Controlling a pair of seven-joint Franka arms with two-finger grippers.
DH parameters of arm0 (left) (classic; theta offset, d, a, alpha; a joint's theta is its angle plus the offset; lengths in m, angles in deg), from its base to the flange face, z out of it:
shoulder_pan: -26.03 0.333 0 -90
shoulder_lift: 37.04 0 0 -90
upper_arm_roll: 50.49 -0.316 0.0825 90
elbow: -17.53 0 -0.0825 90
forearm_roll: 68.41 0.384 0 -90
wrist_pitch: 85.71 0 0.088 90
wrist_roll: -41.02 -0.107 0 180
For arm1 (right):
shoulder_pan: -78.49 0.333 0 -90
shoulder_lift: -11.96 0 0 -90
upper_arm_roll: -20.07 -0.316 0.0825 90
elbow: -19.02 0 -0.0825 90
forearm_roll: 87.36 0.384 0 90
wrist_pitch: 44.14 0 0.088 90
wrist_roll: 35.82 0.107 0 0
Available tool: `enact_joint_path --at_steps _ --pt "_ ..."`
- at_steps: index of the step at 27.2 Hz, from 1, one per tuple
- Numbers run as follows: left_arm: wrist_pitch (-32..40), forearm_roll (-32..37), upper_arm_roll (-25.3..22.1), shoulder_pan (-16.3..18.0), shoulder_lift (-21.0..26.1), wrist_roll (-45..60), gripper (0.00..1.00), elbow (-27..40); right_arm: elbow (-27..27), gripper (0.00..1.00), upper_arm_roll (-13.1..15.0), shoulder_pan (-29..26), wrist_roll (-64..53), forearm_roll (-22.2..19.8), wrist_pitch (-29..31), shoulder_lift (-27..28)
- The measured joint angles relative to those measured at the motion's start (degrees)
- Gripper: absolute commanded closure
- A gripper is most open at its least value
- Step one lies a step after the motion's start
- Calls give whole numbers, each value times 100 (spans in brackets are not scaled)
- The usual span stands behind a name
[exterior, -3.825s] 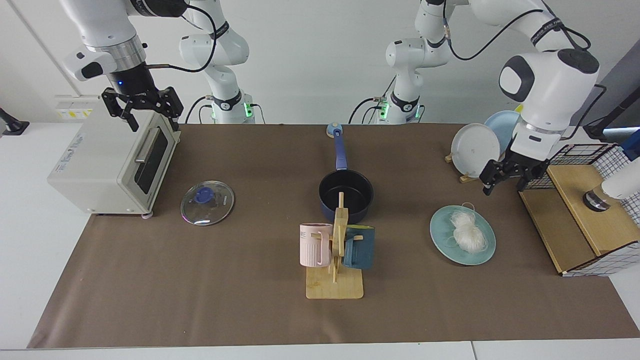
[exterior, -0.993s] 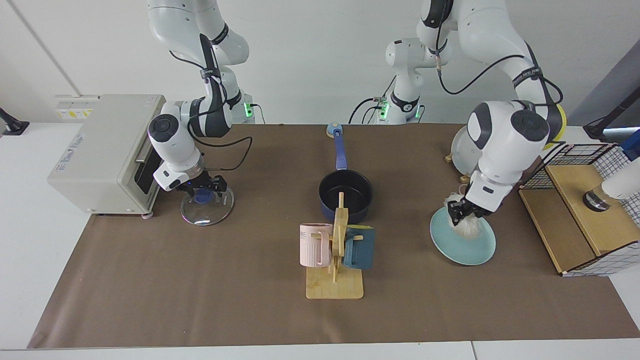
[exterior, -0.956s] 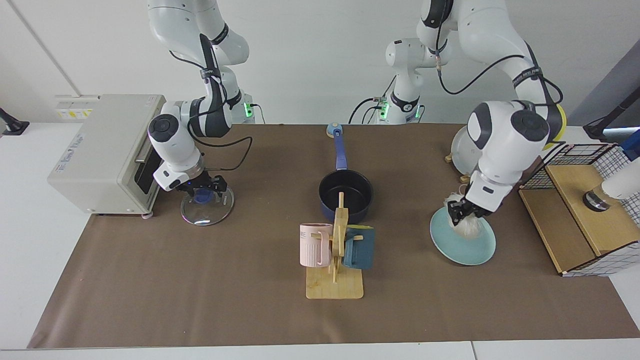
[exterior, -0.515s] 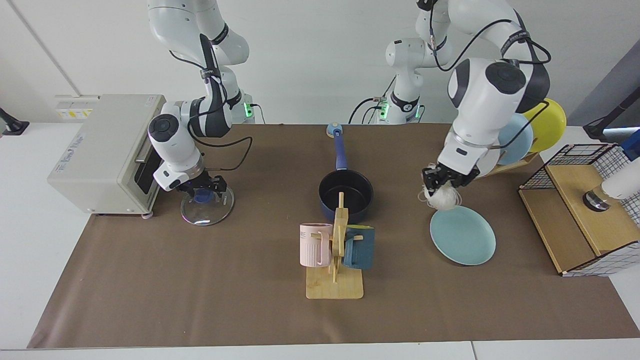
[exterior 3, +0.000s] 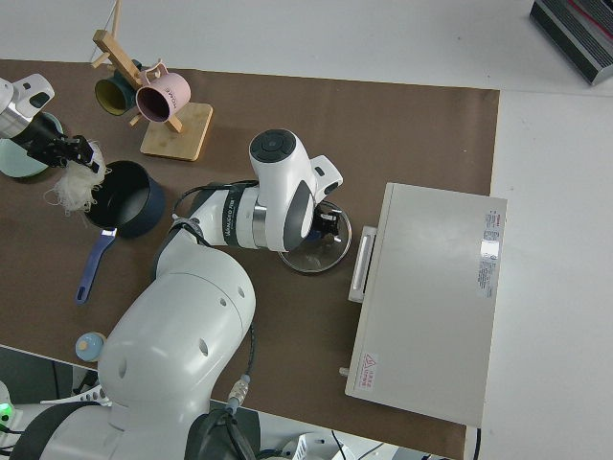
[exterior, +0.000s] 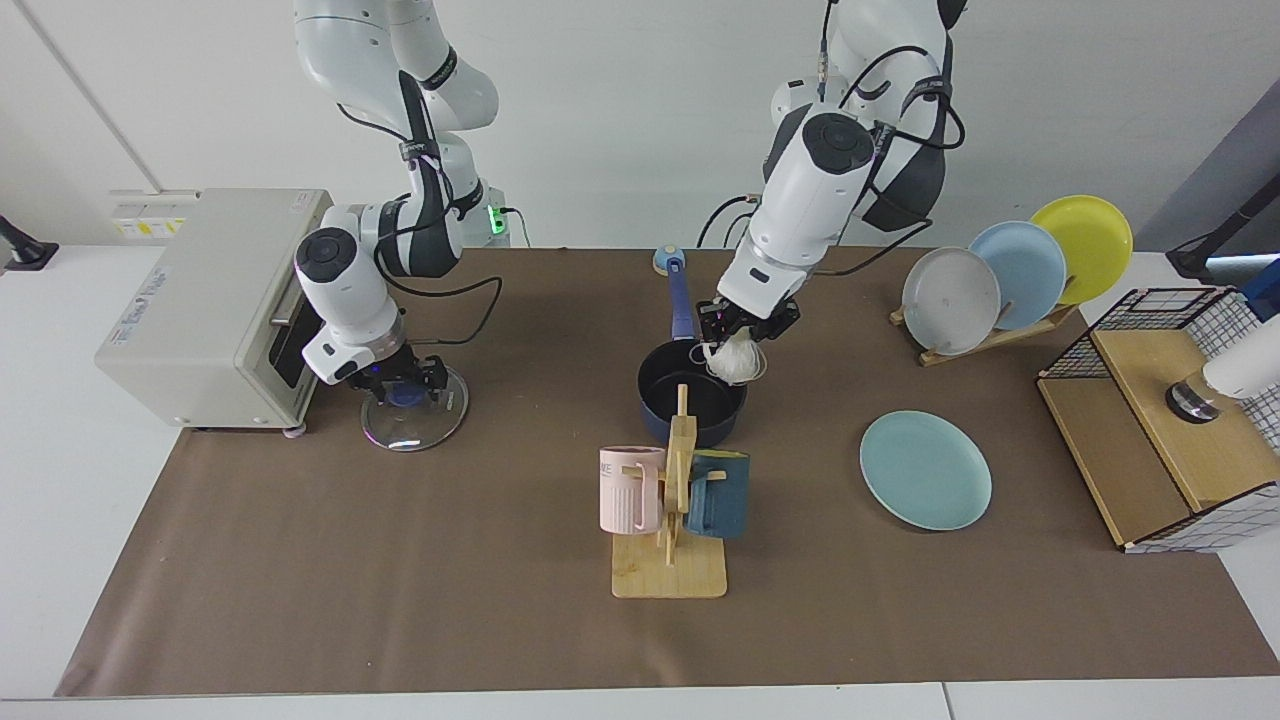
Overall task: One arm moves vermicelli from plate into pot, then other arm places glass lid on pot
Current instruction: 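Carry the vermicelli into the pot while the right gripper grasps the lid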
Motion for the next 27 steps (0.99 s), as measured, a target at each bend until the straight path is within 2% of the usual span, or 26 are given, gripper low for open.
enact_joint_path --at_steps 4,11,22,23,24,25,26,27 --pt "-302 0 23 -4 108 -1 100 145 0 85 0 0 -62 -24 0 21" --pt "-628 0 39 -107 472 -1 100 310 -112 86 -15 11 -82 -34 -96 26" --pt "-1055 94 48 -142 761 -15 100 503 -989 86 -47 146 -94 -35 -1105 -26" --pt "-1085 94 48 -142 766 -16 87 510 -1059 86 -48 175 -94 -35 -1189 -36" --pt "-1116 94 48 -142 768 -16 55 518 -1130 86 -53 197 -94 -35 -1274 -47" --pt "-1136 94 48 -142 770 -15 18 525 -1193 86 -56 212 -94 -35 -1347 -61" --pt "-1149 94 48 -142 770 -15 0 530 -1239 86 -56 221 -94 -35 -1397 -76" --pt "-1162 94 47 -142 771 -13 0 531 -1279 86 -55 228 -94 -35 -1442 -94"
